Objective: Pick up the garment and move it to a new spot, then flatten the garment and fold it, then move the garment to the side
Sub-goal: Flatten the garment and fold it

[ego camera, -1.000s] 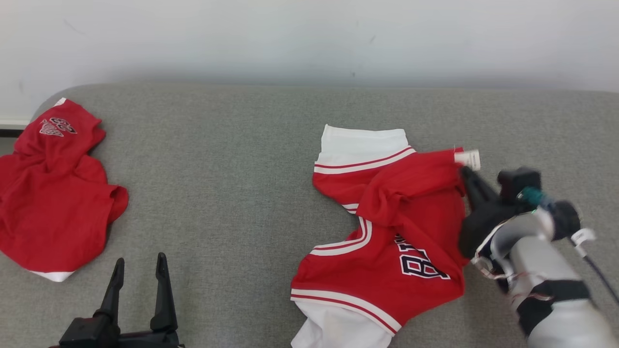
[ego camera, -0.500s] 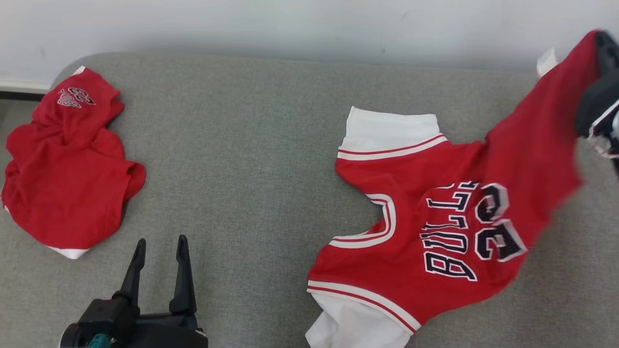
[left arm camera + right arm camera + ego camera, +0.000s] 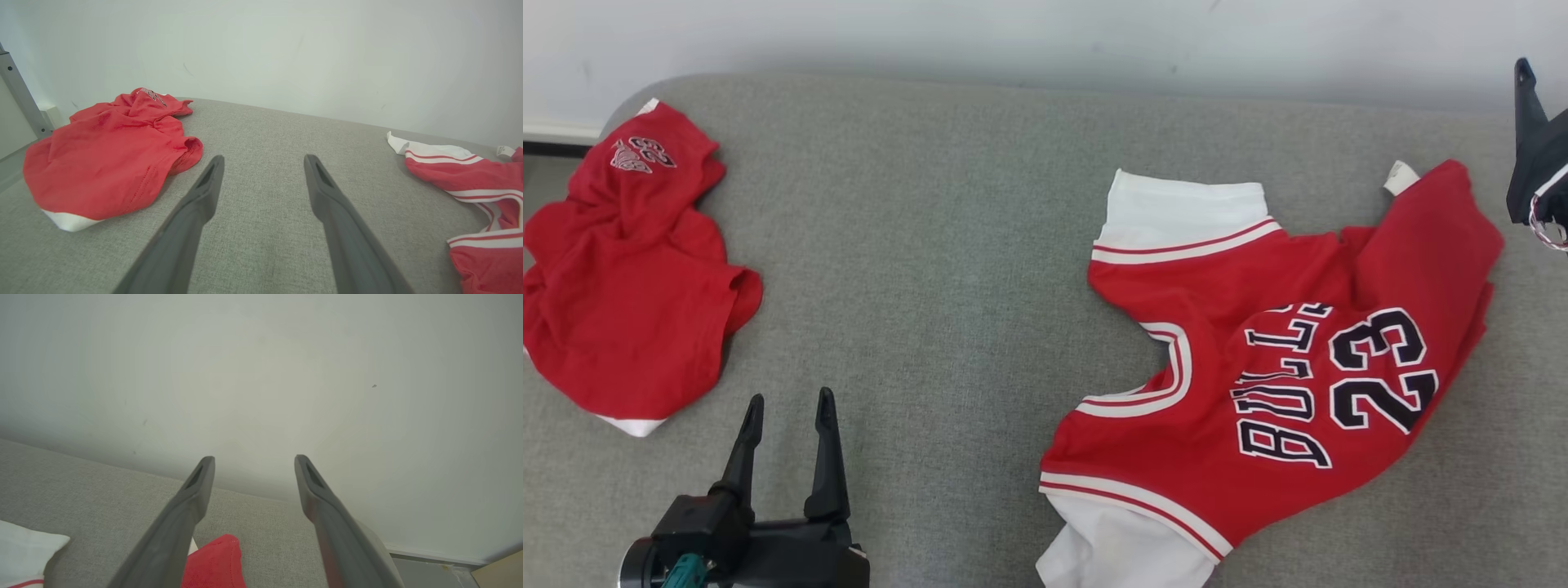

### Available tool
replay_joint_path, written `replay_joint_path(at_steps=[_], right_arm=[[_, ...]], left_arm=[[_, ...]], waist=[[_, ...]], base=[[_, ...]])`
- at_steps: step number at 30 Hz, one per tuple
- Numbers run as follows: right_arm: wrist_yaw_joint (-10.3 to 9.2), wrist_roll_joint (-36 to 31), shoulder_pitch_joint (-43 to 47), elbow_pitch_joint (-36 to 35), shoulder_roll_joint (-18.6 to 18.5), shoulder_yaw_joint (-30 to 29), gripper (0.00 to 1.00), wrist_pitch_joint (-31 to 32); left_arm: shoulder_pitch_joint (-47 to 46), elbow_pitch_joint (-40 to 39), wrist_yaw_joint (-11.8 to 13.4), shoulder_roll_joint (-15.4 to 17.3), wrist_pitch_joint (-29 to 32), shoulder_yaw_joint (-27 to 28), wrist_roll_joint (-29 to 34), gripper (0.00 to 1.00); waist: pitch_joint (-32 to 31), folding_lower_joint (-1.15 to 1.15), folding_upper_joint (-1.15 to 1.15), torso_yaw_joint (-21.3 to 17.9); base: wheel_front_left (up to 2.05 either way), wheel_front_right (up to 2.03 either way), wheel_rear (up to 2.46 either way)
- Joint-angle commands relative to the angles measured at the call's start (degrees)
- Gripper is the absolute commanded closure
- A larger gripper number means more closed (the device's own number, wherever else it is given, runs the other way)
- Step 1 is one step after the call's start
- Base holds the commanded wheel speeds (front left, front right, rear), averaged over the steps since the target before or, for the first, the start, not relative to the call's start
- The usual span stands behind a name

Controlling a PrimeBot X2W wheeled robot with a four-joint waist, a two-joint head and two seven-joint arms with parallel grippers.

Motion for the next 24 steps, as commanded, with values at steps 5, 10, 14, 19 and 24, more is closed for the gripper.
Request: replay_joint_path(at_steps=[5, 10, 14, 19, 24], right_arm=[[-0.13, 1.1, 1.5, -0.4, 0.6, -0.5, 0.00, -6.8], [-0.13, 4.0, 5.7, -2.8, 2.1, -1.0, 0.00, -10.6], [-0.13, 7.3, 11.7, -9.9, 3.2, -1.8, 0.00, -11.3], [-0.13, 9.5, 24.0, -25.6, 4.9, -4.0, 0.00, -11.3], [-0.13, 8.9, 39.6, -42.3, 9.3, -7.6, 0.00, -11.3]], left_arm=[[1.6, 0.2, -0.3, 0.1, -0.2, 1.1, 0.9, 0.00], [3.9, -0.3, 0.0, 0.6, -0.2, 2.2, 1.0, 0.00], [5.4, -1.1, 0.5, 1.0, -0.2, 2.8, 1.1, 0.00], [6.9, -2.0, 1.0, 1.2, -0.2, 3.3, 0.8, 0.00], [7.5, -2.4, 1.0, 1.1, 0.0, 2.7, 0.8, 0.00]], waist=[[-3.6, -0.01, -0.01, -3.0], [-6.3, -0.01, -0.01, -5.4], [-7.5, -0.01, -0.01, -7.1], [-8.2, -0.01, -0.01, -8.8], [-8.4, -0.01, -0.01, -10.4]], base=[[0.00, 0.00, 0.00], [0.00, 0.00, 0.00], [0.00, 0.00, 0.00], [0.00, 0.00, 0.00], [0.00, 0.00, 0.00]])
